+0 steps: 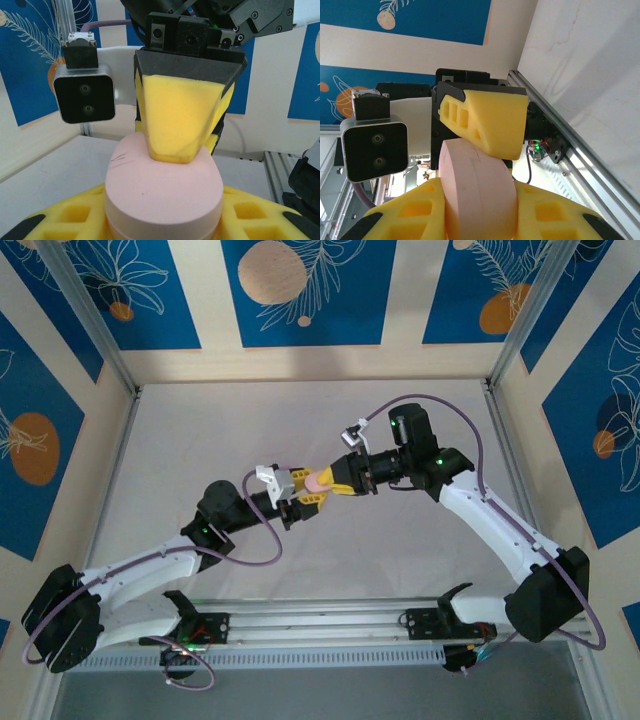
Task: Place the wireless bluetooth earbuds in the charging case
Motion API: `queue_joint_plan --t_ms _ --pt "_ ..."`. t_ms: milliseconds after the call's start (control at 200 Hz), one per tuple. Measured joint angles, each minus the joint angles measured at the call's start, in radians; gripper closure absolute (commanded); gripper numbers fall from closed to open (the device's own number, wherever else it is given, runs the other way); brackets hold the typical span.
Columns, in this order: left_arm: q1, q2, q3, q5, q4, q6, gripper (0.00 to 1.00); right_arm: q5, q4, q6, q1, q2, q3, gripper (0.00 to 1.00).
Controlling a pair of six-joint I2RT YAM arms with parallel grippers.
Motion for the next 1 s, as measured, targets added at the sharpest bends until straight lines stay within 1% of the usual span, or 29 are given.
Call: queue_joint_plan --t_ms 50,270,455,615,880,945,1000 --pt "0.0 -0.003 0.001 -0.006 -0.01 0.003 0.51 0.006 0.0 0.0 -0.005 -0.002 0.0 0.84" --pt "-0.001 -0.017 0.003 -0.031 -0.061 0.006 0.43 0.039 0.019 0.011 -0.039 -0.049 -0.019 0.85" --pt "-0.001 -0.04 0.003 -0.049 -0.105 0.011 0.41 0.089 0.061 0.05 -0.108 -0.108 -0.088 0.85" --pt "-0.001 -0.077 0.003 -0.088 -0.141 0.013 0.39 0.173 0.074 0.075 -0.167 -0.141 -0.151 0.84" --pt "-0.001 -0.156 0.004 -0.215 -0.22 0.016 0.35 0.362 0.048 0.08 -0.207 -0.148 -0.232 0.83" --pt "-0.001 -0.17 0.01 -0.264 -0.261 0.015 0.33 0.389 0.048 0.076 -0.209 -0.136 -0.249 0.82" --pt "-0.001 -0.173 0.023 -0.319 -0.307 0.009 0.3 0.407 0.049 0.068 -0.209 -0.116 -0.264 0.82"
